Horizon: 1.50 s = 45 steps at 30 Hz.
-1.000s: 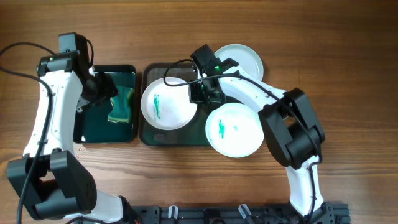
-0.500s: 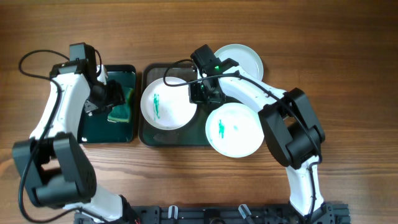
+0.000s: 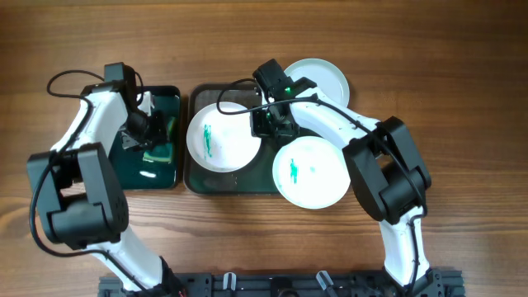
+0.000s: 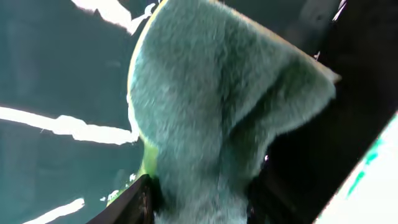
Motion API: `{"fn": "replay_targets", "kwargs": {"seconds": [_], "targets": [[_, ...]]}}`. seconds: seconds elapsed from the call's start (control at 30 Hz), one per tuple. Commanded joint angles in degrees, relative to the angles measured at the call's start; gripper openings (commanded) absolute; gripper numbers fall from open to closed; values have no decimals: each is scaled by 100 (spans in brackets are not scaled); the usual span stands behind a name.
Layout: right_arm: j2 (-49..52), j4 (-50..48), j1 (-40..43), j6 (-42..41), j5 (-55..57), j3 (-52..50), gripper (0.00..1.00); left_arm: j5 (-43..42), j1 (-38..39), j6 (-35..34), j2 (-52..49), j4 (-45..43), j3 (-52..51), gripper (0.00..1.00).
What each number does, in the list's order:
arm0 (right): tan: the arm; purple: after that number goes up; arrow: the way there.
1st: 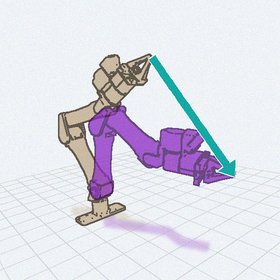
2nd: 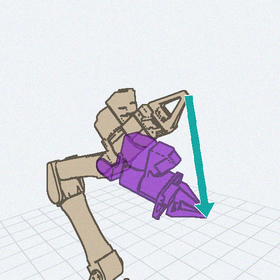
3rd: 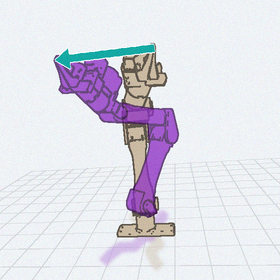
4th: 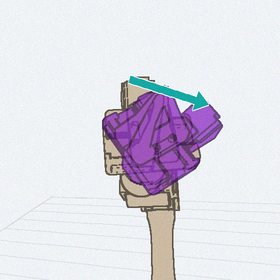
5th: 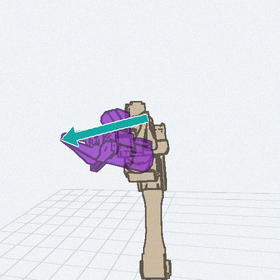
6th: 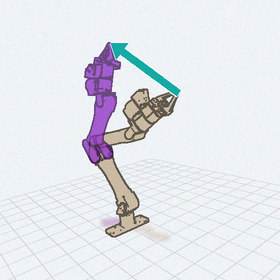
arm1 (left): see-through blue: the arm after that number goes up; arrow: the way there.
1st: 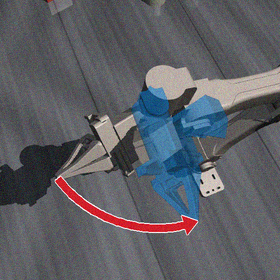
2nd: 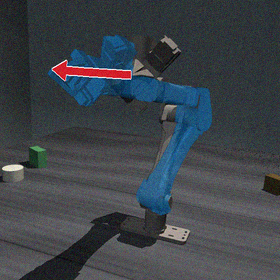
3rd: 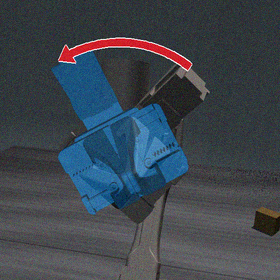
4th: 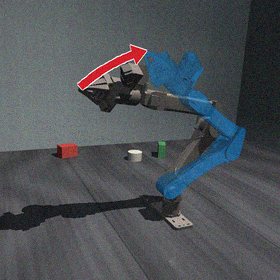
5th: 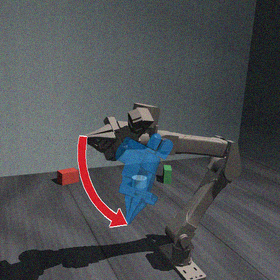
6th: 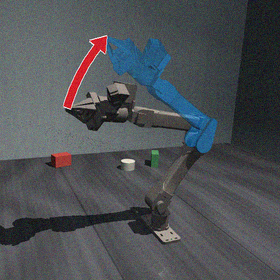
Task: Clean dirty plates on tray and stack at the side
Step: 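Grasp the green sponge with the left gripper and lift it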
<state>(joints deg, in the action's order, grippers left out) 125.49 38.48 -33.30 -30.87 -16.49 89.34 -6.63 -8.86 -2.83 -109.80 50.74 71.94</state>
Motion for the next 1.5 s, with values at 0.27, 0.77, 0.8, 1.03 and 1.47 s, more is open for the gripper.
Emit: {"fn": "replay_targets", "kwargs": {"seconds": [0.27, 0.77, 0.8, 1.03, 1.47], "targets": [[254, 9, -26, -101, 98, -59, 5, -103, -26, 109, -343, -350, -68, 4], [254, -61, 37, 52, -446, -52, 4, -437, -24, -234, 866, 452, 599, 4], [254, -42, 68, 87, -551, -52, 4, -610, -20, -234, 918, 452, 599, 4], [254, 109, 199, 70, -612, -52, 4, -942, 398, -586, 949, 411, 597, 4], [254, 136, 199, 70, -610, -52, 4, -354, 1576, -1311, -90, -129, 592, 4]]}}
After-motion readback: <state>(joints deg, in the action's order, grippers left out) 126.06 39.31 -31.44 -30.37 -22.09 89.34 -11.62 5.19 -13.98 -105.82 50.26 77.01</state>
